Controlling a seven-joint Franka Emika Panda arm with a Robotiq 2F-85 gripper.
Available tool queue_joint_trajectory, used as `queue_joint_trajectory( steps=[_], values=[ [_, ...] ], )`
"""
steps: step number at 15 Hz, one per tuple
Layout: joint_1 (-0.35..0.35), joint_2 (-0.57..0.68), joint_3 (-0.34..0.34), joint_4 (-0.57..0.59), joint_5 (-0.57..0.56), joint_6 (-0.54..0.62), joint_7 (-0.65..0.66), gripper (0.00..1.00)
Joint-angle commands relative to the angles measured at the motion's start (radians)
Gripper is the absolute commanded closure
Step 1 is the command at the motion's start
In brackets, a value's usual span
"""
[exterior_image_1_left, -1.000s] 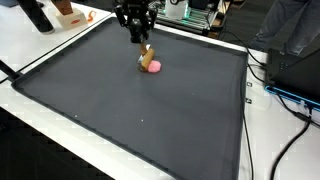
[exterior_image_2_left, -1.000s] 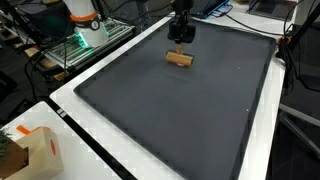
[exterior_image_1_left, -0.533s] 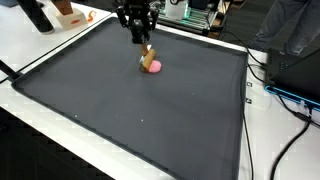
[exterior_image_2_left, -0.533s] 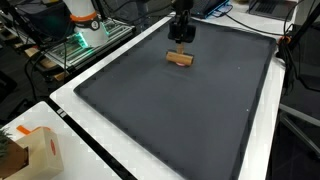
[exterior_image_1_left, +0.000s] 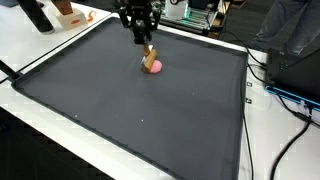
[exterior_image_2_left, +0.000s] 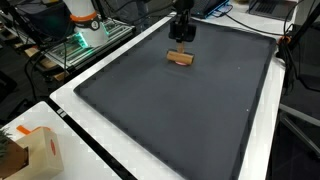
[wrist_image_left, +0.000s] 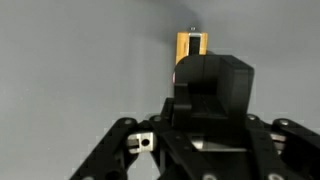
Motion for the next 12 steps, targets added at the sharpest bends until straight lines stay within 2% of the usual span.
queue_joint_trajectory(
  steps=[1, 12],
  values=[
    [0.017, 0.038, 0.02, -0.032, 0.046, 0.031, 0.01, 0.76],
    [0.02, 0.053, 0.039, -0.029, 0.102, 0.016, -0.004, 0.76]
  ],
)
